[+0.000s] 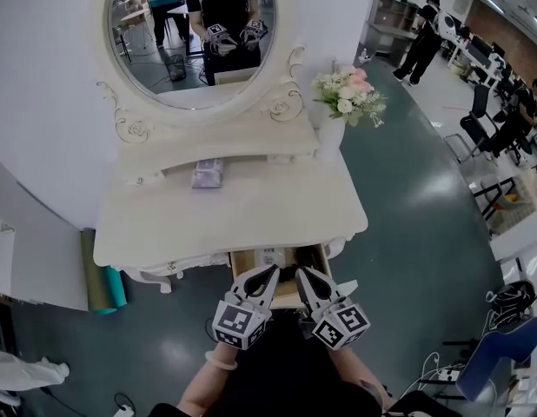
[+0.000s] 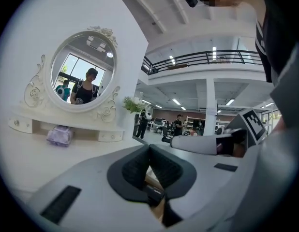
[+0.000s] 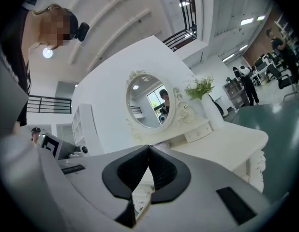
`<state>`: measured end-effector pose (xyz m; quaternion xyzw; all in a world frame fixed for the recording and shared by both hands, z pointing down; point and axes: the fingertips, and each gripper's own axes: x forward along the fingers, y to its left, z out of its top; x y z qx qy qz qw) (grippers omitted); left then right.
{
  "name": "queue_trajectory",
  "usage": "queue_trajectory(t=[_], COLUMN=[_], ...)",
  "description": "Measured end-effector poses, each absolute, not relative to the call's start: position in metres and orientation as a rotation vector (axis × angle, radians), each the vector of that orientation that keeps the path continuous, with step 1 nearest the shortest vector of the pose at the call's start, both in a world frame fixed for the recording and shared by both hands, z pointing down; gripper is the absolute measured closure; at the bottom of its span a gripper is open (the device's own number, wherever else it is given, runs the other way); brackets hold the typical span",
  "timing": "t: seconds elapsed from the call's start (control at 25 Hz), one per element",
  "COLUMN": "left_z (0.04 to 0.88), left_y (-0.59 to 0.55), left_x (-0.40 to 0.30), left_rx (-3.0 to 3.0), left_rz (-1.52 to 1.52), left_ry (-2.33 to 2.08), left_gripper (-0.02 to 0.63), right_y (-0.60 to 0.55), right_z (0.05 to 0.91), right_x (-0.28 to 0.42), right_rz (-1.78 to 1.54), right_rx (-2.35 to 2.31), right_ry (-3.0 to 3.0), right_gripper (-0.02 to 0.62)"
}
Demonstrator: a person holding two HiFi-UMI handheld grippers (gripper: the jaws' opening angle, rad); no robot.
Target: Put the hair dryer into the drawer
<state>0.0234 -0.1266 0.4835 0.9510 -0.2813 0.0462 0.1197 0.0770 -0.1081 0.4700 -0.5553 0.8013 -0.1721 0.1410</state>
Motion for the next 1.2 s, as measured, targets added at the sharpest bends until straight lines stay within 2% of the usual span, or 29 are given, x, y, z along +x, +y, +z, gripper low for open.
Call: queue_trajectory(t=[0.48, 1.2], left_z=[0.492, 0.495], left_y=[-0.089, -0.067], left_x=[0.001, 0.002], left_rx=[2.746, 2.81], left_rz=[0.128, 0.182], left_ry=[-0.897, -0.909], left_gripper=[0.592, 0.592], right_y=[-0.082, -0.068], right_z=[0.473, 0.476], right_x=[0.046, 0.05], right_rz=[-0.384, -0.384], right_rx=[-1.688, -1.689], right_ry=[2.424, 2.427], right_gripper=[0.586, 0.586])
